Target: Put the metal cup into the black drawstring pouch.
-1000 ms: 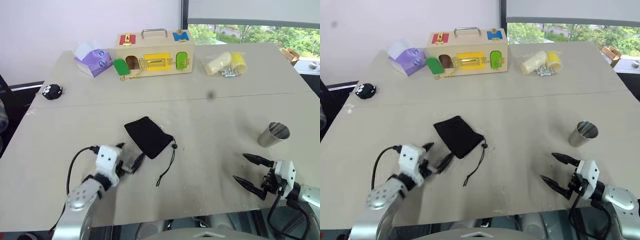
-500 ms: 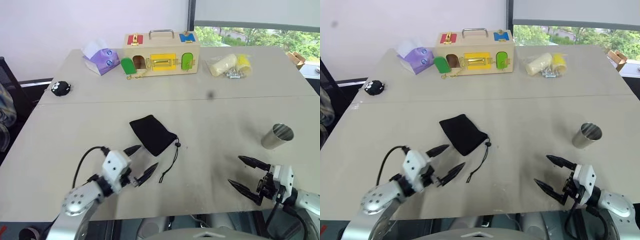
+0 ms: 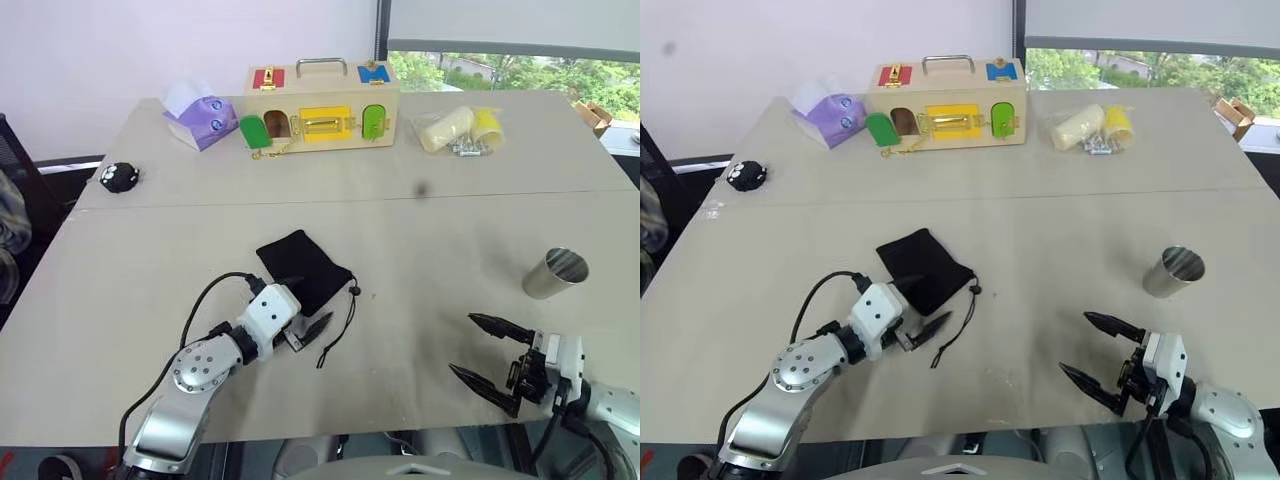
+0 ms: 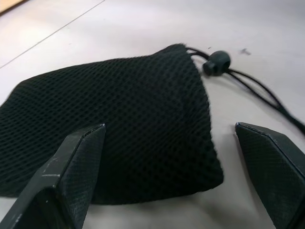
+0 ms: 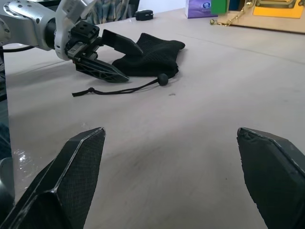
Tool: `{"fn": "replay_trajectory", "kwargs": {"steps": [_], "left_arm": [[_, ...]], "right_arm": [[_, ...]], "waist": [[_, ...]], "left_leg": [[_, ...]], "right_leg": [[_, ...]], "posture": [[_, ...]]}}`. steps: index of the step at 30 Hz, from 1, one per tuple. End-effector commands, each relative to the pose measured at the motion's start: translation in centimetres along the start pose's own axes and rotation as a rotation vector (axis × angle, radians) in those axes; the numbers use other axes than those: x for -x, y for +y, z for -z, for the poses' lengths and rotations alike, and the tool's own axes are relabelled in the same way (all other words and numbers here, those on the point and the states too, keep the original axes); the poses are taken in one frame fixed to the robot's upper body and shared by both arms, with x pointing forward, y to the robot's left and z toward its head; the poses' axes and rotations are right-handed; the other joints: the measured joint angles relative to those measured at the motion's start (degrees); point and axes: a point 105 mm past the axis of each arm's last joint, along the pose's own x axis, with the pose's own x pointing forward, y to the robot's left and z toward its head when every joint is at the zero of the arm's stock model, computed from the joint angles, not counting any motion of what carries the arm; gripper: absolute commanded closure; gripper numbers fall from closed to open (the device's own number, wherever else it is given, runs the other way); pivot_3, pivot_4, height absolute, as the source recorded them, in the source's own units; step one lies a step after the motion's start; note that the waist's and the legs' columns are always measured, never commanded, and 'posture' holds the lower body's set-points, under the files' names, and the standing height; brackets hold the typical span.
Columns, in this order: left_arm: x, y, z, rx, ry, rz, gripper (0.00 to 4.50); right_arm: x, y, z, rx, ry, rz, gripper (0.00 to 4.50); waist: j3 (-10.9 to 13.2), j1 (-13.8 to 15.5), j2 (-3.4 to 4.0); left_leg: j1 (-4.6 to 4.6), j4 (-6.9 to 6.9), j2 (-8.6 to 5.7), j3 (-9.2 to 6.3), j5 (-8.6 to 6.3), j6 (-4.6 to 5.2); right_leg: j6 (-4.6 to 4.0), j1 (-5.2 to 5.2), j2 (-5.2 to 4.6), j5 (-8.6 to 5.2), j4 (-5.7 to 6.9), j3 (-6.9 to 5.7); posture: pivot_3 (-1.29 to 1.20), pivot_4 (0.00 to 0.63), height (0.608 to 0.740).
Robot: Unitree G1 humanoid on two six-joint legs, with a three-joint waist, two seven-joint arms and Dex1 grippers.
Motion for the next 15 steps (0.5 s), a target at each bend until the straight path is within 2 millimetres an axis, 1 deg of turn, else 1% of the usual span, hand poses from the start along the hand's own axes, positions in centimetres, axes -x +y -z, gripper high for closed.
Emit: {"fn": "replay_trajectory", "kwargs": {"steps": [1,3,5,6,12,15], "left_arm": [[0.2,0.6,-0.8,0.003,-0.034,-0.049,0.00],[0.3,0.7,-0.8,0.023,-0.049,-0.053,0.54],[0.3,0.7,-0.7,0.041,-0.054,-0.060,1.20],[0.3,0.7,-0.7,0.046,-0.053,-0.063,1.78],[0.2,0.8,-0.7,0.077,-0.068,-0.073,4.46],[0.1,1.0,-1.0,0.112,-0.088,-0.089,4.46]], "right_arm": [[-0.1,0.1,-0.4,0.021,-0.024,-0.009,0.02],[0.0,0.1,-0.4,0.022,-0.024,-0.010,0.00],[0.0,0.0,-0.3,0.023,-0.023,-0.010,0.00],[0.0,0.0,-0.3,0.024,-0.023,-0.009,0.00],[0.2,-0.6,-0.3,0.040,-0.027,0.020,0.00],[0.2,-0.9,-0.7,0.059,-0.037,0.030,0.00]], "waist": [[0.0,0.0,0.00],[0.0,0.0,0.00],[0.0,0.0,0.00],[0.0,0.0,0.00],[0.0,0.0,0.00],[0.0,0.0,0.00]], "left_leg": [[0.00,0.00,0.00,0.00,0.00,0.00],[0.00,0.00,0.01,0.00,0.00,0.00],[0.00,0.00,0.01,0.00,0.00,0.00],[0.00,0.00,0.01,0.00,0.00,0.00],[0.00,0.00,0.01,0.00,0.00,0.00],[0.00,0.00,0.01,0.00,0.00,0.00]], "right_leg": [[0.00,0.00,0.00,0.00,0.00,0.00],[0.00,-0.01,0.00,0.00,0.00,-0.01],[0.00,-0.01,0.00,0.00,0.00,-0.01],[0.00,-0.01,0.00,0.00,0.00,0.00],[0.00,-0.01,0.00,0.00,0.00,-0.01],[0.00,-0.01,0.00,0.00,0.00,-0.01]], "posture": [[0.00,0.150,0.740],[0.00,0.150,0.740],[0.00,0.150,0.740],[0.00,0.150,0.740],[0.00,0.150,0.740],[0.00,0.150,0.740]]}}
